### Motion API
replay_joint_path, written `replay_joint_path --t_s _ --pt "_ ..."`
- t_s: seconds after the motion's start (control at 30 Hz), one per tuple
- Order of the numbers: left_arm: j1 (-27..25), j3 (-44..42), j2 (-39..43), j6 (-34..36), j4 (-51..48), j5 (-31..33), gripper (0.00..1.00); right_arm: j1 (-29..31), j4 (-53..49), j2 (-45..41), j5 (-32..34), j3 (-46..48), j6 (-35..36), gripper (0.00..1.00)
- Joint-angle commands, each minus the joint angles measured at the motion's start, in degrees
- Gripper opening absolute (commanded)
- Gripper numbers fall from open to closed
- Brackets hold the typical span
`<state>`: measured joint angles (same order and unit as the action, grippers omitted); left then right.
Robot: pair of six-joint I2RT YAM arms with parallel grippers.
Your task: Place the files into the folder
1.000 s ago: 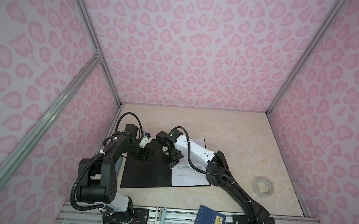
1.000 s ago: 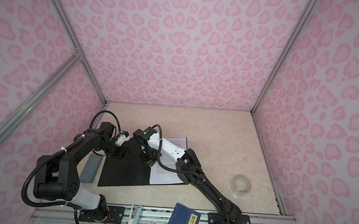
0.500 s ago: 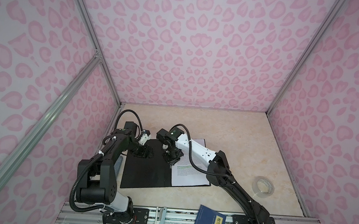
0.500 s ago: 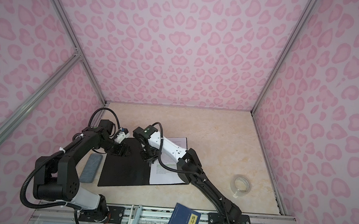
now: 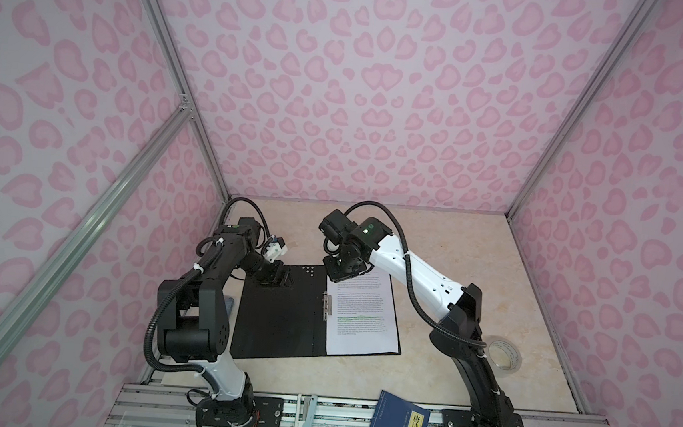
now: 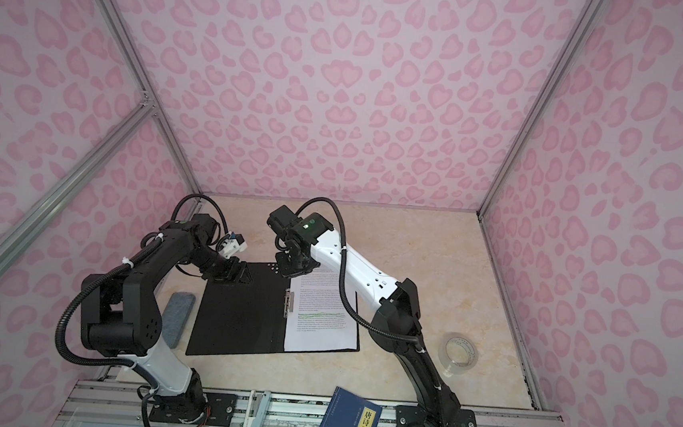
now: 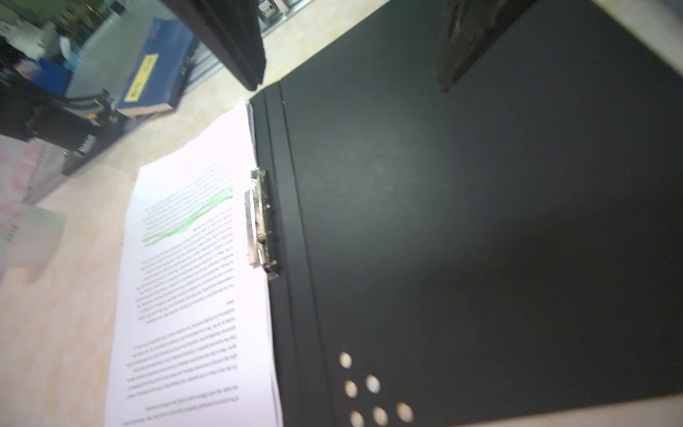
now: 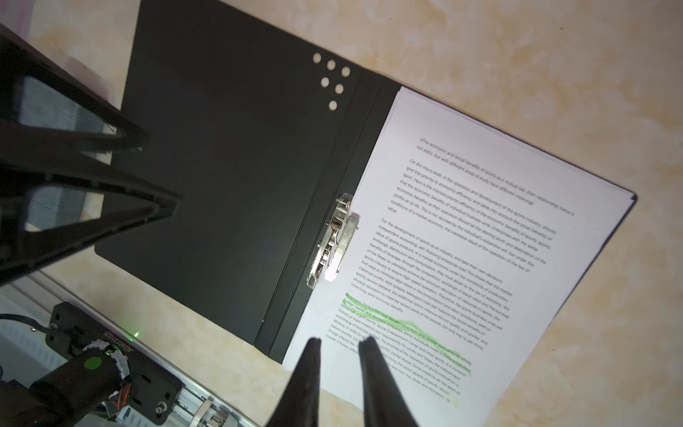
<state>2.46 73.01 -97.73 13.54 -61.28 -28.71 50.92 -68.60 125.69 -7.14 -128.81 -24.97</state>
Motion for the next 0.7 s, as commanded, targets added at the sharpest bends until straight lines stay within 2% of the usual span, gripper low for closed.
replay_joint_path --t_s 0.0,0.17,0.27,0.47,0.67 --pt "-1.9 -0.7 -1.3 2.5 -4.1 -9.7 0.75 -1.7 12.5 -6.7 -0.1 12.5 -3.2 0.22" --pt "-7.8 -2.5 -3.0 0.5 0.3 -13.3 0.75 -7.2 21.5 -18.7 -4.6 31.8 -5.6 0.20" --pt "-10.8 -3.3 -4.7 -1.8 3.3 -14.9 0.75 -10.0 22.0 -23.5 -4.4 38.2 -5.9 0.20" --pt "-16.2 -4.9 -7.5 -6.8 8.3 -10.2 0.75 -13.5 22.2 -29.9 -3.8 46.1 -7.1 0.19" --pt "-17.3 -6.1 -9.3 -11.5 12.2 -8.8 0.74 -15.0 23.5 -33.6 -3.2 50.4 -8.7 0.18"
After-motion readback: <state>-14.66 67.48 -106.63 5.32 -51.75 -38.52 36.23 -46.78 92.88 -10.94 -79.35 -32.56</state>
